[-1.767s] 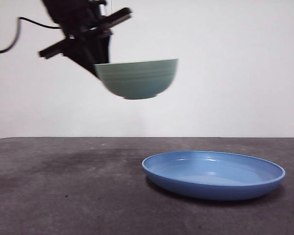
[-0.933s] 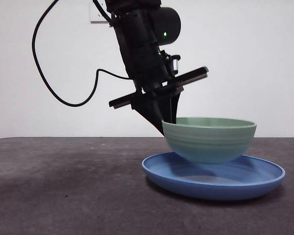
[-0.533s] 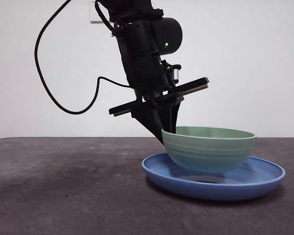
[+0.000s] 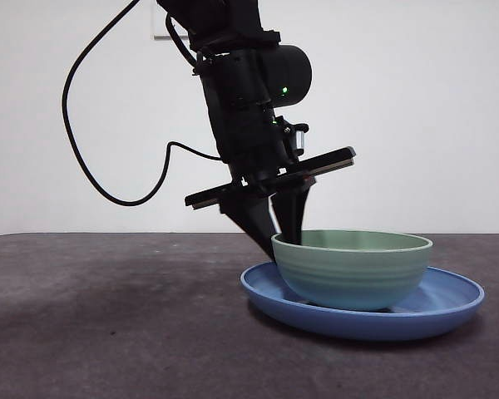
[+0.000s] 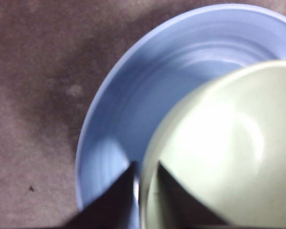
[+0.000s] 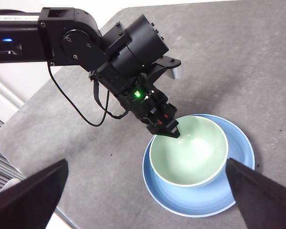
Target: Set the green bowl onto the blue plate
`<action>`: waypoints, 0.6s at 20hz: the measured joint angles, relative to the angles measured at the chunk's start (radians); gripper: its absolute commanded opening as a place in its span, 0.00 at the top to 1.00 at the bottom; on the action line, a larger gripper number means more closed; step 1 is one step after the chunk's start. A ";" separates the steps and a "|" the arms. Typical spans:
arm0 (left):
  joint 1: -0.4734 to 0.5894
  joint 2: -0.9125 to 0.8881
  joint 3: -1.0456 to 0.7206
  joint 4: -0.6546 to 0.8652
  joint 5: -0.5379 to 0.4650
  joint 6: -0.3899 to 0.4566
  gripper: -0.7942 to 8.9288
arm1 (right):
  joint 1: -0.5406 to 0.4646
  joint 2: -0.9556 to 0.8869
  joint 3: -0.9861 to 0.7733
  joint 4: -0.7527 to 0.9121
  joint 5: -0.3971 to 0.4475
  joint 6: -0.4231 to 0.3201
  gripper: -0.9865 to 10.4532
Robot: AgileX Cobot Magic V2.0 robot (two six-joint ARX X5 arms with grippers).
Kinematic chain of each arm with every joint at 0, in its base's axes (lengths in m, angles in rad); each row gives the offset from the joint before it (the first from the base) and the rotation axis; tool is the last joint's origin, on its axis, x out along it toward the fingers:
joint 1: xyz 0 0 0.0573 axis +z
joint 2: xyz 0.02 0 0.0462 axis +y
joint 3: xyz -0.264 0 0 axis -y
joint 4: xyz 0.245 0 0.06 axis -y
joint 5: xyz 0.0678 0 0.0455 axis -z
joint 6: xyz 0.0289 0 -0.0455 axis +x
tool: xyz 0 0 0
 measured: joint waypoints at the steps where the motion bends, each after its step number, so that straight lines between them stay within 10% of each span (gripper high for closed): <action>1: 0.000 0.000 0.000 0.000 0.000 0.000 0.48 | 0.000 0.000 0.000 0.000 0.000 0.000 0.38; 12: 0.000 -0.162 0.129 -0.289 -0.002 0.155 0.39 | 0.000 0.000 0.000 -0.013 0.000 0.000 0.38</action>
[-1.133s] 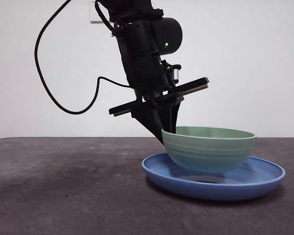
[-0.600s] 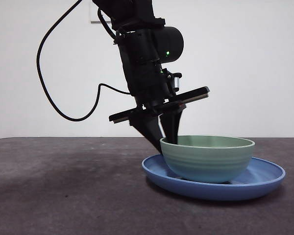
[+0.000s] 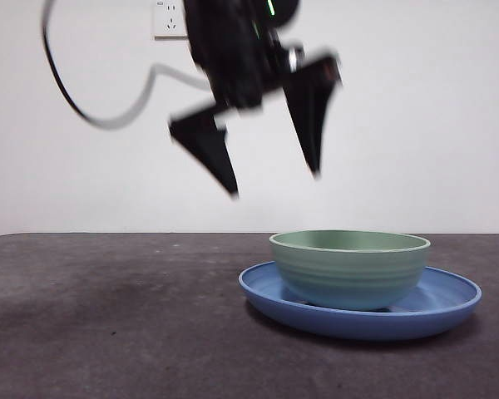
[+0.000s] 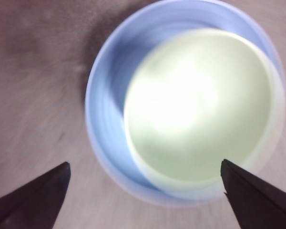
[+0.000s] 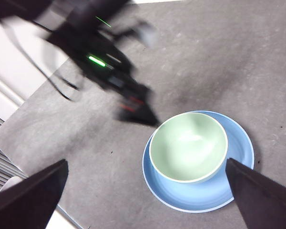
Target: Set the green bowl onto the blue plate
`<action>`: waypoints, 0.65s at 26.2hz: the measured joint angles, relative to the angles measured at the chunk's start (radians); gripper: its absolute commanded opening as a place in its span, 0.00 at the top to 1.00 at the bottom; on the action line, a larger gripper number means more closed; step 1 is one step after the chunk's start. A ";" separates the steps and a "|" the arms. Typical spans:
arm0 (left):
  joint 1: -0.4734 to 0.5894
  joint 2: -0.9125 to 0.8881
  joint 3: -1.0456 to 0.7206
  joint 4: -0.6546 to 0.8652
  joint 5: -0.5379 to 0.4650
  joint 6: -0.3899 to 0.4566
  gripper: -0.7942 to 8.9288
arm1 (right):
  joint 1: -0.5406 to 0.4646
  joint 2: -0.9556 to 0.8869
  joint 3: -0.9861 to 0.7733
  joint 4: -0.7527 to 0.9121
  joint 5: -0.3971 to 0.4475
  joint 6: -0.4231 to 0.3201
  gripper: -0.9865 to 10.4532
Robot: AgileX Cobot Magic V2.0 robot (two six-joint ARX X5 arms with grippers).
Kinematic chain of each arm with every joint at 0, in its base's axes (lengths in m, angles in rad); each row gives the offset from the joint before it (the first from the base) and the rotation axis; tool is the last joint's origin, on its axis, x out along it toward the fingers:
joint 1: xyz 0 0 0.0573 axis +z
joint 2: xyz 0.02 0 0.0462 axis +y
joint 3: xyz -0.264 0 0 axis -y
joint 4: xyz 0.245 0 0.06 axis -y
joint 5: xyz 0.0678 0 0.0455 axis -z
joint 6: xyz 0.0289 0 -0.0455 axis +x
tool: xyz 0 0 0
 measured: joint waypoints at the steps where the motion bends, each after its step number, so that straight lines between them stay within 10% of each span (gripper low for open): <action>1: 0.000 -0.054 0.000 -0.028 0.000 0.022 0.39 | 0.000 0.000 0.000 -0.002 0.000 0.000 0.39; 6: 0.000 -0.311 -0.014 -0.100 -0.022 0.075 0.39 | 0.000 0.000 0.000 -0.002 0.000 0.000 0.38; 17: 0.000 -1.021 -0.652 0.177 -0.023 0.098 0.40 | 0.000 0.000 0.000 -0.002 0.000 0.000 0.38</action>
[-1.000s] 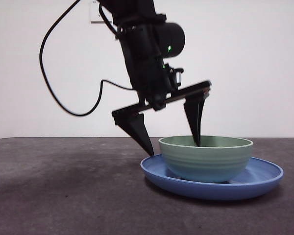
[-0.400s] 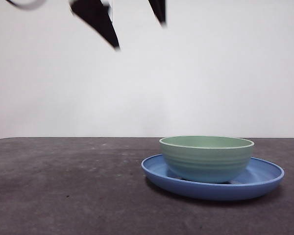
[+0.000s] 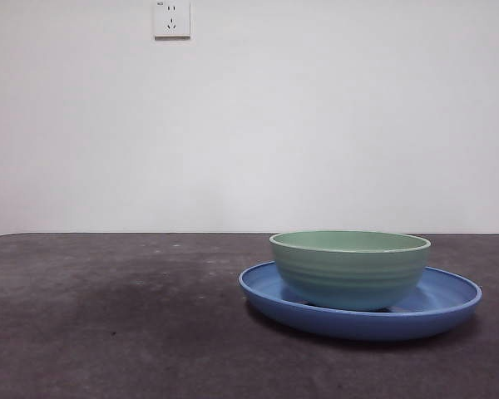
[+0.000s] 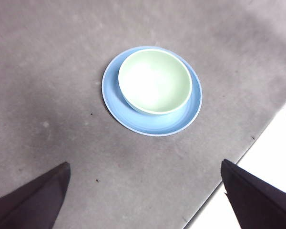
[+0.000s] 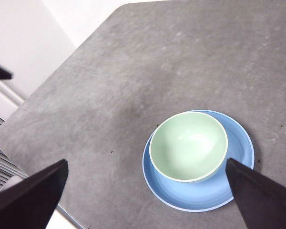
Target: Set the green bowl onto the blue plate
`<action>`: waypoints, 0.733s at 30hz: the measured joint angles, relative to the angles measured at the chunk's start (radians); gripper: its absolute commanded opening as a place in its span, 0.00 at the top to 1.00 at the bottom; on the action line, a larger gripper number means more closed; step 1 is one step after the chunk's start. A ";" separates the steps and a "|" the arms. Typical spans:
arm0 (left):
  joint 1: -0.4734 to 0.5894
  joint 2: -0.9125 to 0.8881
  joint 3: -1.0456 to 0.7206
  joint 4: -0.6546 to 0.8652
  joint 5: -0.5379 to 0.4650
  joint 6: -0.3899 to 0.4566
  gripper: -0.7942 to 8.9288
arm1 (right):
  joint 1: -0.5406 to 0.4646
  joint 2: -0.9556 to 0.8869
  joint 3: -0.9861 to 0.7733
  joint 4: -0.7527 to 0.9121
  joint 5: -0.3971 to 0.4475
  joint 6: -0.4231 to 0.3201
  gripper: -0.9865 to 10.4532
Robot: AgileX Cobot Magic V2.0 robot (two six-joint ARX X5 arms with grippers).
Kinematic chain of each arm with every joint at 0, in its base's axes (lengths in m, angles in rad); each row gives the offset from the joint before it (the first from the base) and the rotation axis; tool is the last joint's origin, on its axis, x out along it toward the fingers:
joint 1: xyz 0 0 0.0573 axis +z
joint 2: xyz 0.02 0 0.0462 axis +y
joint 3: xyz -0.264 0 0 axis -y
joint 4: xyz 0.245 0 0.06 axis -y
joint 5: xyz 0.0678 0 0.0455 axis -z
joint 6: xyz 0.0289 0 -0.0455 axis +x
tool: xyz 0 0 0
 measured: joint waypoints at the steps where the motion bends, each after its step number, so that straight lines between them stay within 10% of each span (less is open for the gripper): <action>1: 0.000 -0.054 -0.040 0.005 0.000 0.002 0.40 | 0.000 0.000 0.000 0.000 0.000 0.000 0.38; 22: 0.000 -0.491 -0.235 -0.059 0.125 -0.008 0.40 | 0.000 0.000 0.000 -0.031 0.000 0.000 0.39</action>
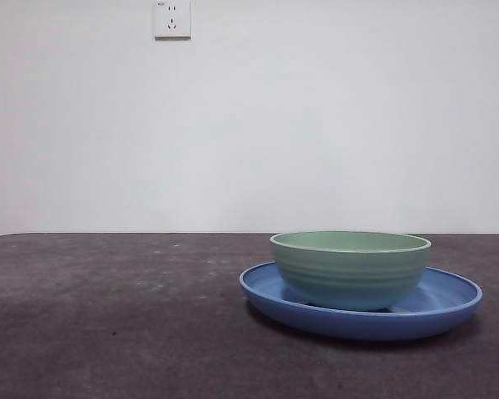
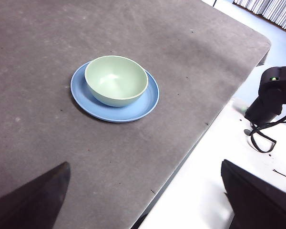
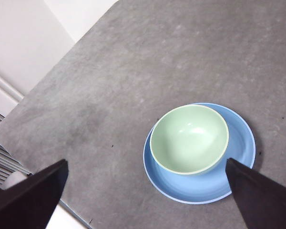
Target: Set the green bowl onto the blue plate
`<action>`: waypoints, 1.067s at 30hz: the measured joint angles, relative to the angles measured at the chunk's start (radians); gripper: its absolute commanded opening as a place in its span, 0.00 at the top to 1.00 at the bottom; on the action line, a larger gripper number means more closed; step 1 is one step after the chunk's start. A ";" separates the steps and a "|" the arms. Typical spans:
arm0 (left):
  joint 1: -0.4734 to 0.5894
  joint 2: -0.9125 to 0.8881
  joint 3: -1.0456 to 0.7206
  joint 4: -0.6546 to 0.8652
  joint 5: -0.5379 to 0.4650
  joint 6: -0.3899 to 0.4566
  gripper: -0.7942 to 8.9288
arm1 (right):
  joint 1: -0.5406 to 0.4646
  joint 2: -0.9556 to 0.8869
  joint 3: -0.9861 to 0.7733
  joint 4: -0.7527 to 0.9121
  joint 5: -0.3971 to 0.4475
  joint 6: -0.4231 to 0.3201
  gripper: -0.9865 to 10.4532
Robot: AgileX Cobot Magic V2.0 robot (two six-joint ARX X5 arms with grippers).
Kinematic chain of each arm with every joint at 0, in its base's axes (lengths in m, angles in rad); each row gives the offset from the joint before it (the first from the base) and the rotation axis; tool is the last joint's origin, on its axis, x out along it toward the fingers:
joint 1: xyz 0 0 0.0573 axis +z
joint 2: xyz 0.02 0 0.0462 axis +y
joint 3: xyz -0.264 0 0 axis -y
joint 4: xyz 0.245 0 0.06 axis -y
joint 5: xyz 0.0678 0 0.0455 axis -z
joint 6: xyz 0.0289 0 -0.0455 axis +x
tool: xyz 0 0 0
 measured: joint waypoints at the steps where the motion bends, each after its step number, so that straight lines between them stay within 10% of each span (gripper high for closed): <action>1: 0.000 0.000 0.000 0.000 0.000 0.000 0.40 | 0.000 0.000 0.000 -0.006 0.002 0.000 0.39; 16: 0.000 0.000 0.000 0.007 0.000 0.000 0.40 | 0.000 0.184 0.001 -0.161 0.062 0.051 0.39; 32: 0.000 0.000 0.000 0.007 0.000 0.000 0.40 | -0.089 0.670 0.002 0.042 0.136 -0.018 0.45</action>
